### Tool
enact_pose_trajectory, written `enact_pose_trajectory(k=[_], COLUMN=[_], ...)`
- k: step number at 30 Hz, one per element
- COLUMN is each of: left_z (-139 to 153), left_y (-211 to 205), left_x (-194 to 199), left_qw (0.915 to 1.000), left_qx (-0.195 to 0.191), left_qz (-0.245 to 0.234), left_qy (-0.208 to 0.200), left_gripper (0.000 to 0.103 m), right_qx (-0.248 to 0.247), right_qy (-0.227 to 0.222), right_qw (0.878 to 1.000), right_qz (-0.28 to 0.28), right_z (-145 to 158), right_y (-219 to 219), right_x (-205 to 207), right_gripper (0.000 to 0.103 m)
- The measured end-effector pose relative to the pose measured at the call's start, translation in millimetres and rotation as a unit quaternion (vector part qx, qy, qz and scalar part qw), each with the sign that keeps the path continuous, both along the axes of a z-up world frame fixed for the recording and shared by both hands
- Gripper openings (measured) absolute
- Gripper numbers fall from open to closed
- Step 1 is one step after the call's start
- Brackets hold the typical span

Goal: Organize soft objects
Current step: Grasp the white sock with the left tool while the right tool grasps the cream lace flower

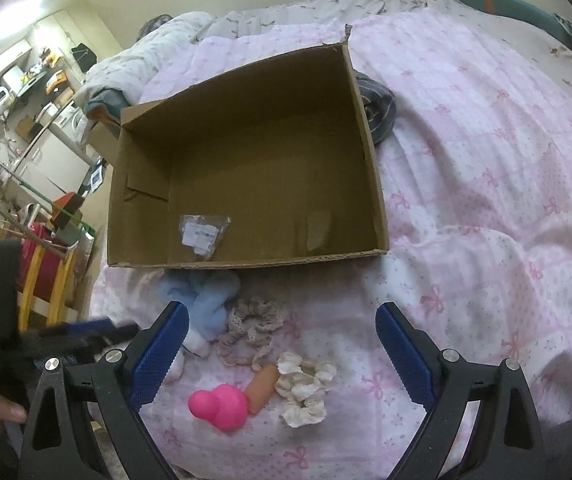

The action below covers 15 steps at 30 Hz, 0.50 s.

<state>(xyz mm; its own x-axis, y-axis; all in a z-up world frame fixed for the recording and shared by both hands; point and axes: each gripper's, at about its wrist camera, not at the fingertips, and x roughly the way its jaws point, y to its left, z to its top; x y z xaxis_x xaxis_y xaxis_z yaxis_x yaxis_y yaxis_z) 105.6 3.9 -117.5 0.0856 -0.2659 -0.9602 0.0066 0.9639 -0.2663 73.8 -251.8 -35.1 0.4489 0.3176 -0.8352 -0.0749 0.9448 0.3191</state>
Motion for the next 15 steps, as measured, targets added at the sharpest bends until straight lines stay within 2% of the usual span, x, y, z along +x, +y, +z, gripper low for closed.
enact_pose_trajectory(k=[4,6,7,10,15], left_z=[-11,-17,-21,-25,4], left_y=[-14,-19,-21,-16,-1], left_x=[-1,-2,-2,-4,-10], left_qw=[0.9996,0.9990,0.9984,0.9983,0.9984], left_qx=[0.011,0.024,0.029,0.025,0.056], left_qz=[-0.022,-0.035,-0.042,-0.031,-0.010], left_qy=[0.011,0.016,0.025,0.043,0.009], left_gripper=[0.072,0.044,0.023,0.022,0.021], right_qx=[0.004,0.005,0.006,0.008,0.004], right_qy=[0.000,0.000,0.002,0.009,0.022], right_qw=[1.000,1.000,1.000,1.000,1.000], right_qz=[-0.001,-0.005,-0.006,-0.012,-0.022], right_z=[0,0,-1,-4,-9], right_y=[-3,-5,-6,-9,-13], right_x=[0,0,0,1,3], right_gripper=[0.100,0.100,0.100,0.100,0.100])
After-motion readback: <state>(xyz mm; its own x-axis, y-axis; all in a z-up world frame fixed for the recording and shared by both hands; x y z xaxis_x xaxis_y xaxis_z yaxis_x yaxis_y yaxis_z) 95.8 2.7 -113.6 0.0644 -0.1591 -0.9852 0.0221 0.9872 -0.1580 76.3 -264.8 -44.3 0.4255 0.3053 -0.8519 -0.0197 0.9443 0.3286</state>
